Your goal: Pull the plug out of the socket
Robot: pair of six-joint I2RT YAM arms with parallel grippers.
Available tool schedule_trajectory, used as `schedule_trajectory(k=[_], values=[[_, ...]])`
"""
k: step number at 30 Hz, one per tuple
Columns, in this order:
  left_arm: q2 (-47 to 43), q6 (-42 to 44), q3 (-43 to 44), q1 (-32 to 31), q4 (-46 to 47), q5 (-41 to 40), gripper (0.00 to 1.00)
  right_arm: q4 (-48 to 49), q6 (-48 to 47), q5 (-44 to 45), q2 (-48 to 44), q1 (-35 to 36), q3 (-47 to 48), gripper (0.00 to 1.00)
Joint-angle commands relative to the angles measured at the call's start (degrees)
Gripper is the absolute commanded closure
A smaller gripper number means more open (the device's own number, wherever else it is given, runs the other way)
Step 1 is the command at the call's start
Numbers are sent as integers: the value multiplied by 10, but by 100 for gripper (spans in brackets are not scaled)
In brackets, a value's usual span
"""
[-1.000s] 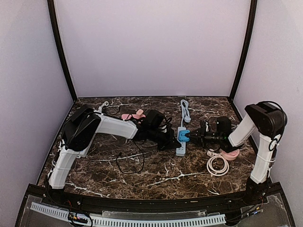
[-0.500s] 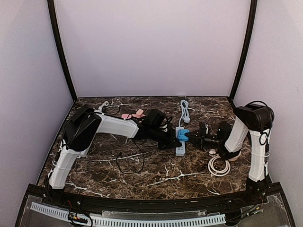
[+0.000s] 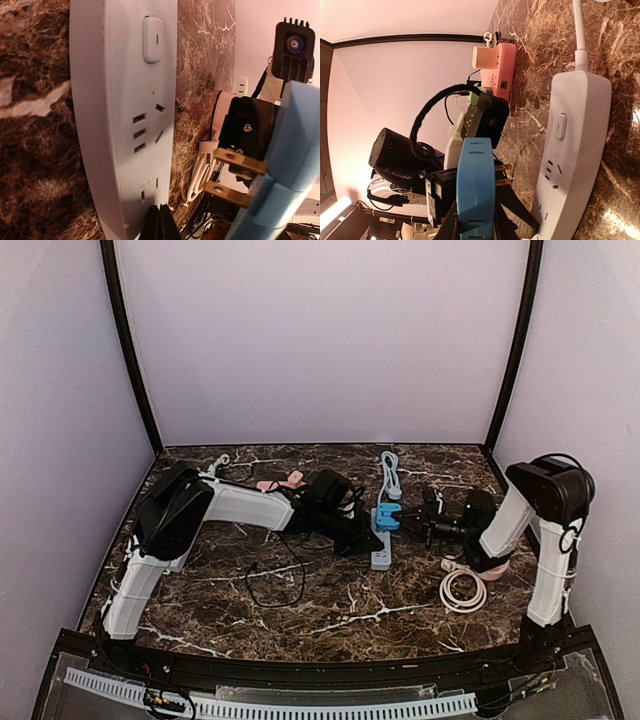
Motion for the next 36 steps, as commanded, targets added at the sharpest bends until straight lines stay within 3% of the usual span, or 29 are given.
schedule_trajectory(k=[1,7,11,19,27,36], values=[[11,39,7,-3,-103,-36,100,-135,-92,10,-87,-2,3,100],[-16,91,53,-4,-130,-41,100,-472,-256,71,-224,-11,53,100],[-44,123,78,-4,-157,-55,100,-629,-330,136,-289,-22,88,100],[-124,178,64,-4,-214,-105,100,-1004,-496,412,-347,-25,244,100],[-214,229,-2,1,-253,-164,100,-1153,-562,674,-289,-25,352,100],[-304,244,-85,12,-262,-195,100,-1219,-614,821,-128,-26,494,100]])
